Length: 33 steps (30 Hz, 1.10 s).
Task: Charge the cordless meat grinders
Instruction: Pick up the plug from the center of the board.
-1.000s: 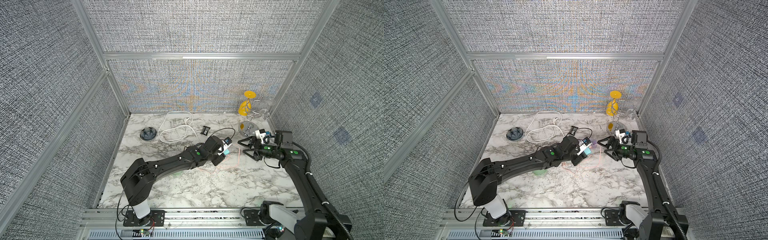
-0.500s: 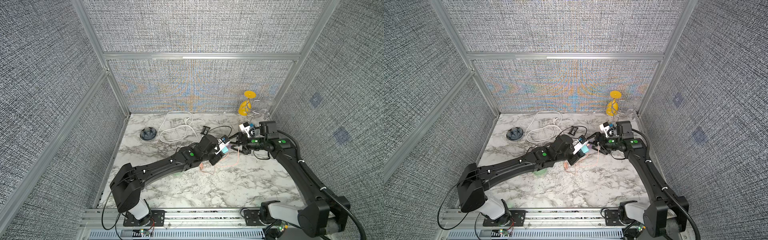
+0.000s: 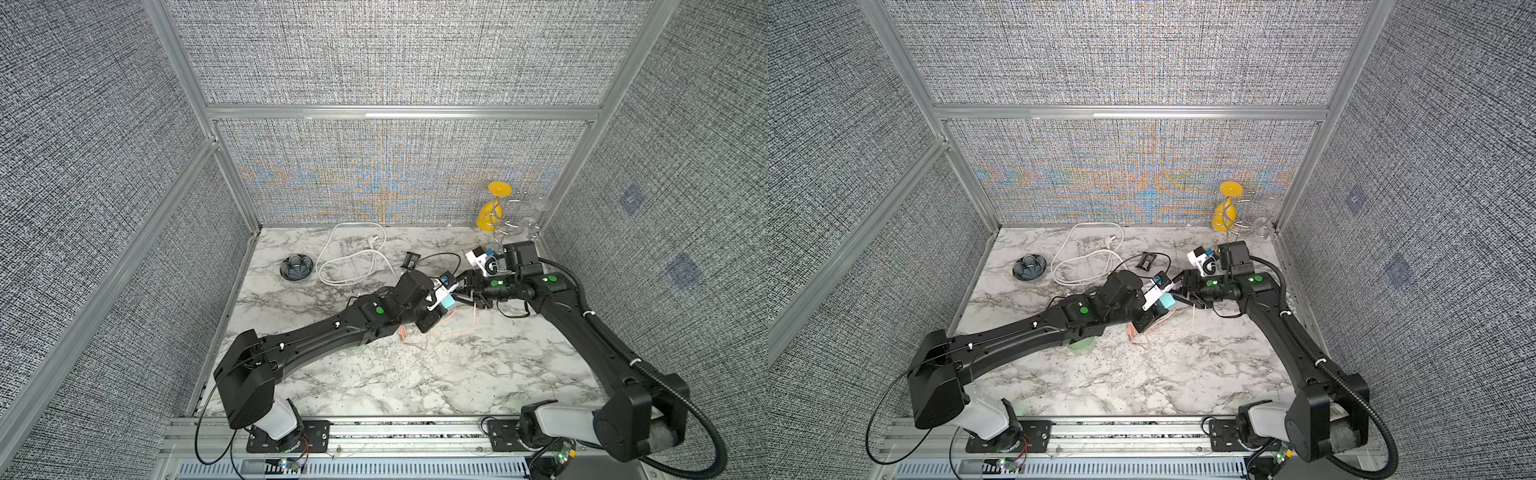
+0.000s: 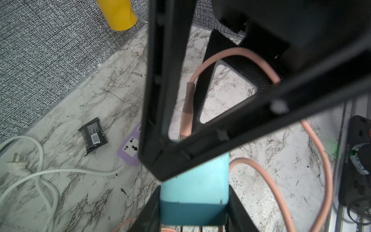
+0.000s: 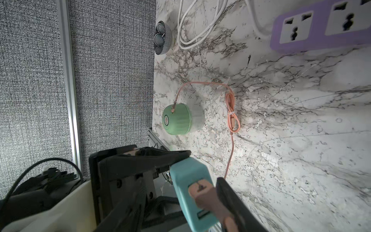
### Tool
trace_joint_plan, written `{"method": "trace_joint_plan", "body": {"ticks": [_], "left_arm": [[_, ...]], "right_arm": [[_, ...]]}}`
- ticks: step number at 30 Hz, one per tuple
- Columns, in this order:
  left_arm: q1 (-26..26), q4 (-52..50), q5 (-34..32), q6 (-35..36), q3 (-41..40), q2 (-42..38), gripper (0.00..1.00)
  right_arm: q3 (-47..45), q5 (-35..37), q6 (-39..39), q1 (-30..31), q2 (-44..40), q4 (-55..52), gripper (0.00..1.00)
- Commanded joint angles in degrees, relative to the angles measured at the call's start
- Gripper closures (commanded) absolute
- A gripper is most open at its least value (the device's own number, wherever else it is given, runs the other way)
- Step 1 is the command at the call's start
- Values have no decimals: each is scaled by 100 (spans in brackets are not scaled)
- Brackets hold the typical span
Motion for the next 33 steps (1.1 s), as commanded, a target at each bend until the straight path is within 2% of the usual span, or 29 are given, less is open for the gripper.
{"method": "trace_joint_plan", "body": {"ticks": [1,8,14,19,25,27,28,29,30,31,33], "left_arm": [[-11,149,159,7,43,-87,87],[-10,177,274,-2,69,-188,87],[-10,146,323,-28,69,-200,87],[-10,99,399,-37,109,-171,87],[-10,122,399,-72,122,-162,85],[-4,113,365,-72,131,-170,75],[-5,112,343,-72,131,-167,66],[-2,104,300,-79,131,-167,52],[-3,72,244,-96,123,-180,40],[-10,36,195,-119,101,-200,32],[-7,51,26,-199,-71,-334,22]], "right_arm": [[-58,-244,-214,21,-30,-206,41],[-169,-510,-262,52,33,-139,43],[-169,-679,-234,83,14,-20,58],[-219,-875,-190,129,-20,96,66],[-284,-1010,-175,178,-56,184,85],[-299,-1039,-162,179,-65,231,93],[-299,-1027,-164,179,-73,233,96],[-291,-974,-164,174,-87,234,99],[-280,-908,-166,173,-91,234,100],[-257,-822,-181,171,-92,225,100],[-152,-504,-301,162,-62,105,100]]}}
